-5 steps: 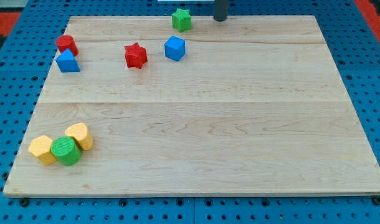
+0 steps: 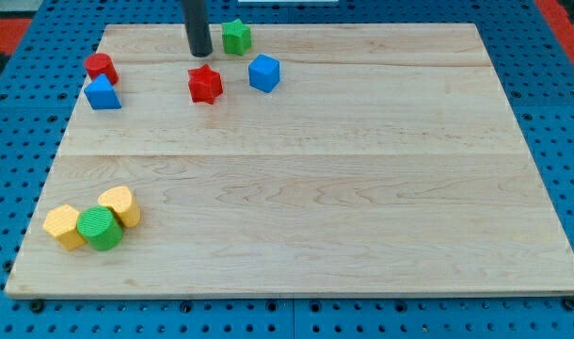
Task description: Slide the green star diagonal to the blue cube
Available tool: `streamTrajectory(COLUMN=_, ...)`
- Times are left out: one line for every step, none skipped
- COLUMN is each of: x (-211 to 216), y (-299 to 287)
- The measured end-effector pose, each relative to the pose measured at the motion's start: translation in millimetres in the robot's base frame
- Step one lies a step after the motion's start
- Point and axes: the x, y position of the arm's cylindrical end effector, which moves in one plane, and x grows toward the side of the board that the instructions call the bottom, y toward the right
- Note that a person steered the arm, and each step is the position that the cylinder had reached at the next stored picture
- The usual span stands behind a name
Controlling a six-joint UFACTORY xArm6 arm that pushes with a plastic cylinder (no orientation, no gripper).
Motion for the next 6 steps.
streamTrajectory(x=-41, y=20)
streamTrajectory(x=-22, y=72)
streamTrajectory(x=-2, y=109)
streamTrajectory(x=26, y=115)
streamTrajectory(x=14, y=111)
streamTrajectory(x=38, y=86)
